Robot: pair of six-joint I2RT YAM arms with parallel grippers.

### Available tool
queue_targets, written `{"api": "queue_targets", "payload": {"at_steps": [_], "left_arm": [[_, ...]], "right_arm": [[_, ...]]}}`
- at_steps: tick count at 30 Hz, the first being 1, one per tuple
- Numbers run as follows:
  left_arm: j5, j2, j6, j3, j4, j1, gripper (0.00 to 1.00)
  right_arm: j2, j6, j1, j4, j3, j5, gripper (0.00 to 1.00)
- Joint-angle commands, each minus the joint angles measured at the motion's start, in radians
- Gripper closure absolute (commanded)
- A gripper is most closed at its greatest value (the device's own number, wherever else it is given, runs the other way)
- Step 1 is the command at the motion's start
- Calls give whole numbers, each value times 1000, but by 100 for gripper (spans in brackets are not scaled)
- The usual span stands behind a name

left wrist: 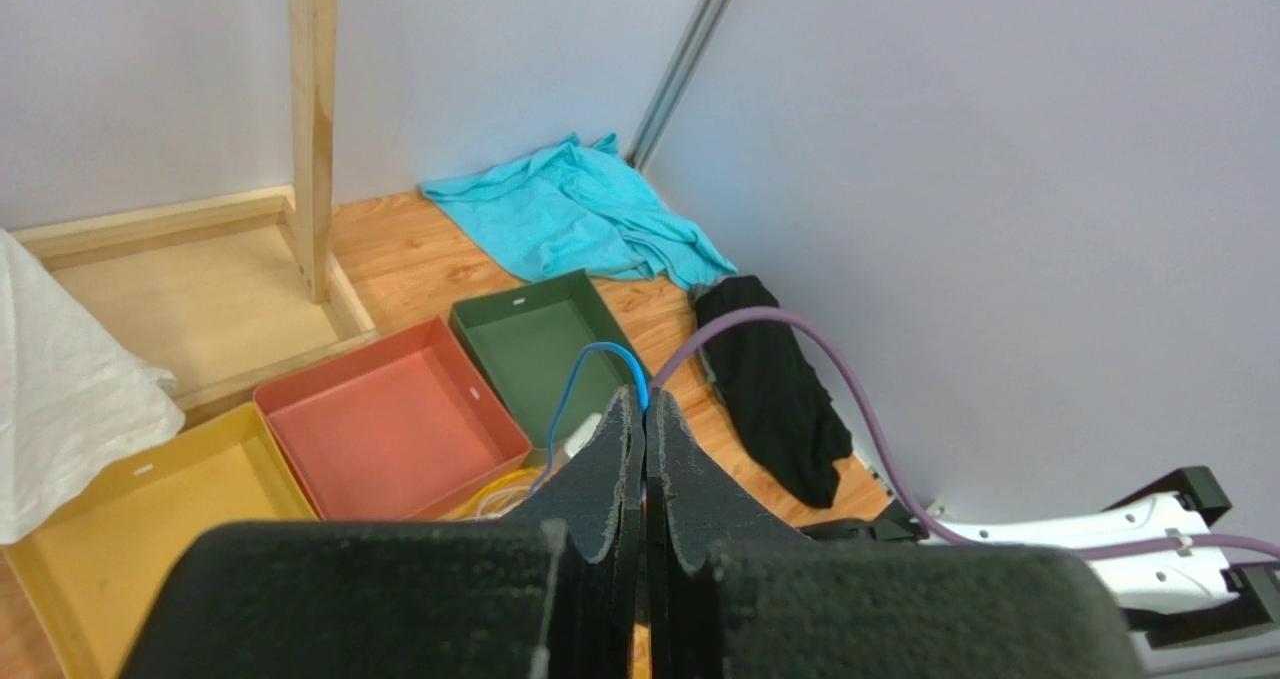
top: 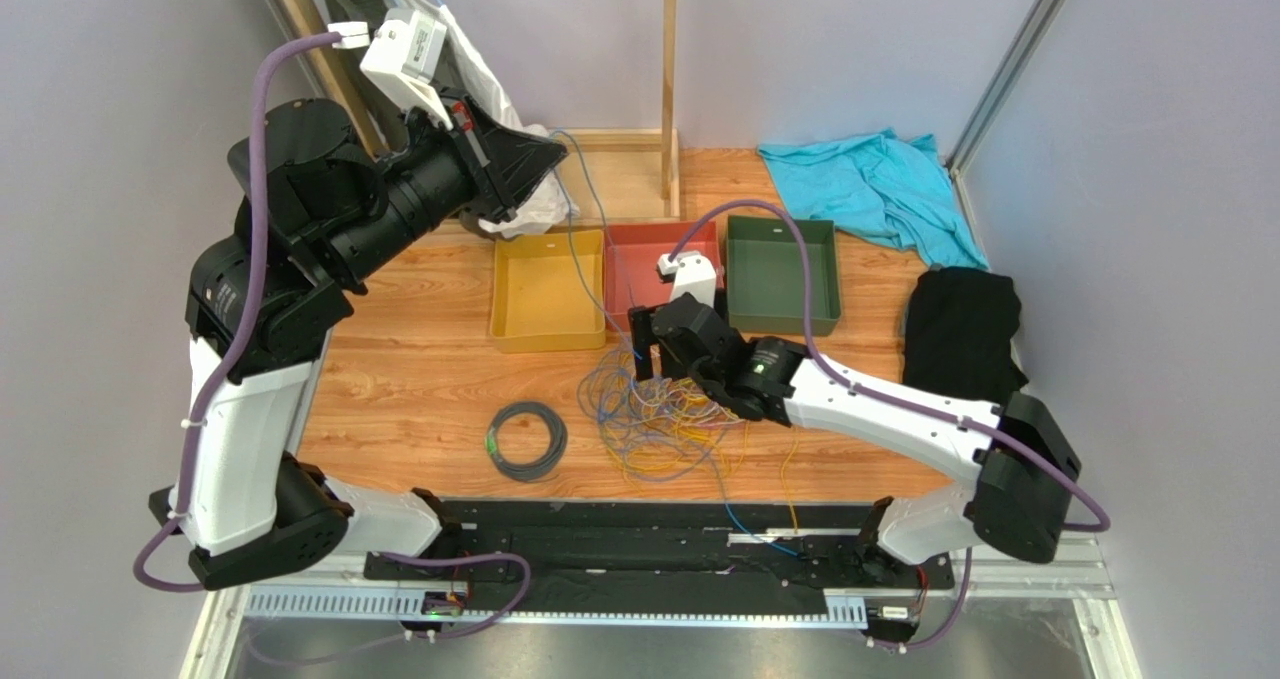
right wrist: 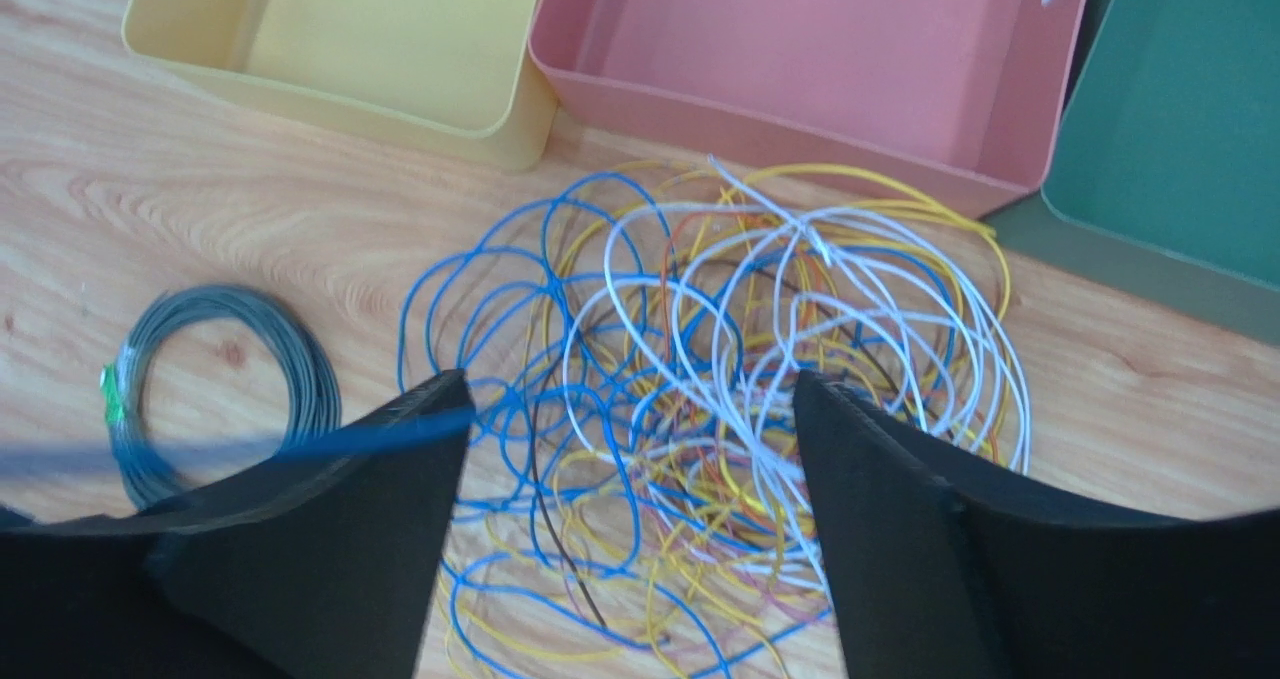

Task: Untangle the cables

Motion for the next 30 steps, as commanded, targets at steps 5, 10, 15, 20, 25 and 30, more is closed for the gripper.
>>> {"api": "queue_targets", "payload": {"at_steps": [5, 10, 15, 20, 25, 30], "left_arm": [[-17, -80, -19, -73, 2, -6, 100], [-48, -130, -16, -151, 13, -6, 100], [-77, -184, -21, -250, 59, -6, 100], [-108, -239, -27, -379, 133, -6, 100], [-99, -262, -32, -465, 203, -6, 100], [-91, -255, -21, -469, 231, -6, 100]], "right_arm": [[118, -22, -9, 6, 192, 151, 100], [5, -51, -3, -63, 240, 174, 100], [-139, -132, 20, -157, 396, 194, 100], [-178, -182, 29, -336, 629, 189, 100], [-214, -195, 34, -372, 807, 175, 100], [-184, -218, 34, -397, 996, 146, 100]]}}
